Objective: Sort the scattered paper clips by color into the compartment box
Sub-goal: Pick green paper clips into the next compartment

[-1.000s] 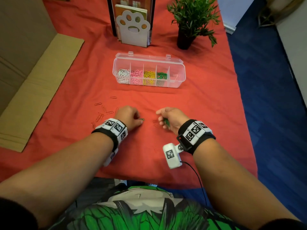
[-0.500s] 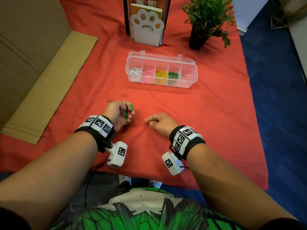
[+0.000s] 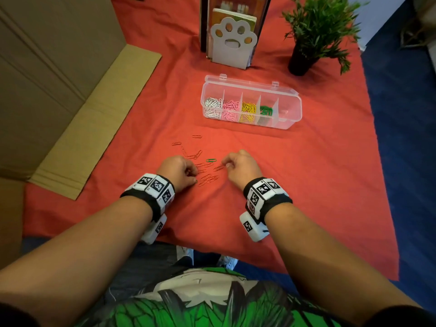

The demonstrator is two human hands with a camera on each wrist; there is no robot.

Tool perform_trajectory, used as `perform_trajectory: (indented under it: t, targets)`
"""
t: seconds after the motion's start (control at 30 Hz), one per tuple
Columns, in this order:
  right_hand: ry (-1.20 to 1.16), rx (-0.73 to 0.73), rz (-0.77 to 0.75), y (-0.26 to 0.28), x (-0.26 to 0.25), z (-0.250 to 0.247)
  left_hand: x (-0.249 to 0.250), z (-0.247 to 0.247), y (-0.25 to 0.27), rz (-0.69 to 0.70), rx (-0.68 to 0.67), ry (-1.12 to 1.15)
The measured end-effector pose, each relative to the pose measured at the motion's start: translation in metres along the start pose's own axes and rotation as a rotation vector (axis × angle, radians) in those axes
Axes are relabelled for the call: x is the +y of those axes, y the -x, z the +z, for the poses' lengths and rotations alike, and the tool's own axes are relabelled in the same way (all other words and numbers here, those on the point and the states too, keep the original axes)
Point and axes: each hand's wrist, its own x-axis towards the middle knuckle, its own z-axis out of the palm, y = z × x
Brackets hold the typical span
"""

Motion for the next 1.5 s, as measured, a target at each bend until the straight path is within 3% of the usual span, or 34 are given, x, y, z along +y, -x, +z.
perform_trajectory:
  t: [0.1, 0.27, 0.43, 0.6, 0.7, 0.77, 0.93, 1.0, 1.1, 1.23, 1.37, 1.5]
  targets:
    - [0.071, 0.001, -0.045, -0.006, -0.005, -0.001, 0.0, 0.004, 0.001, 0.038, 0.044, -0.078]
    - [0.237, -0.004, -0.167, -0.016, -0.023, 0.009, -0.005, 0.006, 0.001, 0.06, 0.031, -0.011]
    - [0.36, -0.002, -0.234, -0.018, -0.025, 0.015, -0.002, -0.003, -0.002, -0.085, 0.023, 0.414]
    - [0.343, -0.039, -0.095, -0.016, -0.009, 0.007, 0.014, -0.009, -0.008, -0.356, -0.093, 0.921]
    - [0.311, -0.061, -0.018, -0.014, 0.004, -0.005, 0.028, -0.011, -0.009, -0.411, -0.114, 1.029]
    - [0.29, -0.06, 0.025, -0.011, 0.014, -0.013, 0.038, -0.007, -0.012, -0.408, -0.117, 1.019]
    - [0.255, 0.006, -0.002, -0.005, 0.021, -0.016, 0.053, 0.007, -0.021, -0.206, -0.044, 0.552]
    - [0.292, 0.019, -0.043, -0.006, 0.017, -0.013, 0.062, 0.011, -0.023, -0.225, -0.078, 0.587]
    - [0.391, 0.005, -0.085, -0.007, 0.009, -0.011, 0.075, 0.011, -0.028, -0.339, -0.096, 0.836]
    - [0.418, -0.015, -0.029, -0.011, 0.009, -0.014, 0.087, 0.001, -0.029, -0.407, -0.132, 0.968]
    - [0.378, -0.084, 0.033, -0.011, 0.025, -0.022, 0.084, -0.003, -0.034, -0.398, -0.079, 0.957]
    - [0.289, -0.076, 0.089, -0.006, 0.052, -0.036, 0.081, 0.001, -0.038, -0.237, -0.011, 0.645]
